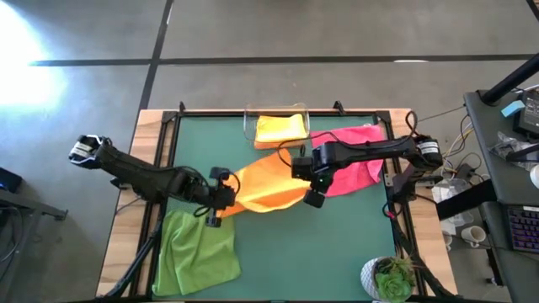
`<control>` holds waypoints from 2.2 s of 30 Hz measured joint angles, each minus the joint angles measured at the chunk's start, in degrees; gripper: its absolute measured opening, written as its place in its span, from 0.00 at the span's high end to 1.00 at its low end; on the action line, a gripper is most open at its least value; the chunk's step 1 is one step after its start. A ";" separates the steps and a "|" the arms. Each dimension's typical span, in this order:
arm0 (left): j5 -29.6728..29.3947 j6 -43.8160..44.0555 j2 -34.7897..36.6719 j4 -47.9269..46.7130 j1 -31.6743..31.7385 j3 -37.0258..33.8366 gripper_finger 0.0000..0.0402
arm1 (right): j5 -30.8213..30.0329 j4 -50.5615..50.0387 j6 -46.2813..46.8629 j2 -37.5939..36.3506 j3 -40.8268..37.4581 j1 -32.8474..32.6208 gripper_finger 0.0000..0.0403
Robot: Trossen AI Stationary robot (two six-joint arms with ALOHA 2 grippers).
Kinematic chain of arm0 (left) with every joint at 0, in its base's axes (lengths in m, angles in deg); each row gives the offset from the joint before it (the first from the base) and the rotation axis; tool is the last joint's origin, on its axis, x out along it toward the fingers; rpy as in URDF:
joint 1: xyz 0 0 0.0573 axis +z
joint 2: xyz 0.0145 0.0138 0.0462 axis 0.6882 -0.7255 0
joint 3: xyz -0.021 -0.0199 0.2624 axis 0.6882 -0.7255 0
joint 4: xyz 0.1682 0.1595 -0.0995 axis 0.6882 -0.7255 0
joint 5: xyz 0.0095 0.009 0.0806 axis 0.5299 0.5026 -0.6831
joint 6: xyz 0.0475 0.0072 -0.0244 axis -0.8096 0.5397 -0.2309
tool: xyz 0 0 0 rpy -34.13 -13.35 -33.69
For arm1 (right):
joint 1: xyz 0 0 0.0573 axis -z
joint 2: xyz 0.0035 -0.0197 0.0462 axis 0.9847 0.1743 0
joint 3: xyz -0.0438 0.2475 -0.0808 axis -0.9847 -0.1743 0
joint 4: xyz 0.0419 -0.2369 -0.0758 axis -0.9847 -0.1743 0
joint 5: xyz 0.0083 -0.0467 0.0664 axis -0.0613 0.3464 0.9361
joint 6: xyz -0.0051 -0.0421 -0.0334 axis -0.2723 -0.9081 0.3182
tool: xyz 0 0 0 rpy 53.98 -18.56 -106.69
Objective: Fold microfiber towels
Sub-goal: Fold the orange microfiber cloth
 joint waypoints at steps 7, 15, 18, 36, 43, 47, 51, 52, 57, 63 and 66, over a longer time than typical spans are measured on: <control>0.00 -8.14 0.35 0.06 7.20 0.91 1.00 | -0.10 -6.64 12.99 -1.86 -0.02 -5.11 0.98; 2.30 -8.20 1.08 0.03 9.13 1.42 1.00 | 3.49 -4.33 23.70 -2.36 0.00 -11.11 0.98; 8.60 -6.13 1.75 -0.45 9.05 1.36 1.00 | 5.46 -0.60 25.46 -2.11 0.00 -12.96 0.98; 11.36 -1.15 2.58 -6.06 9.05 3.78 1.00 | -1.94 2.41 27.94 -3.13 0.38 -15.73 0.98; 7.80 -3.96 2.58 -6.54 9.04 9.62 1.00 | -9.55 -2.00 22.85 -4.22 7.61 -15.62 0.98; 3.99 -5.16 2.60 -7.98 9.04 12.82 1.00 | -14.66 -2.99 16.30 -4.36 13.03 -15.59 0.98; -3.14 -5.94 2.82 -12.48 9.07 17.11 1.00 | -20.36 -6.32 10.78 -4.38 19.19 -15.34 0.98; -4.96 -6.77 2.82 -13.65 9.13 18.21 1.00 | -21.95 -7.68 9.66 -4.38 20.91 -15.23 0.98; -13.36 -10.04 2.83 -16.41 9.17 22.83 1.00 | -31.01 -14.51 8.14 -4.45 28.87 -13.70 0.98; -22.70 -9.71 2.82 -16.43 9.23 25.17 1.00 | -43.44 -16.76 6.50 -4.45 32.13 -13.72 0.98; -27.89 -5.27 2.82 -16.47 9.28 25.51 1.00 | -45.36 -16.72 4.35 -4.45 32.57 -12.90 0.98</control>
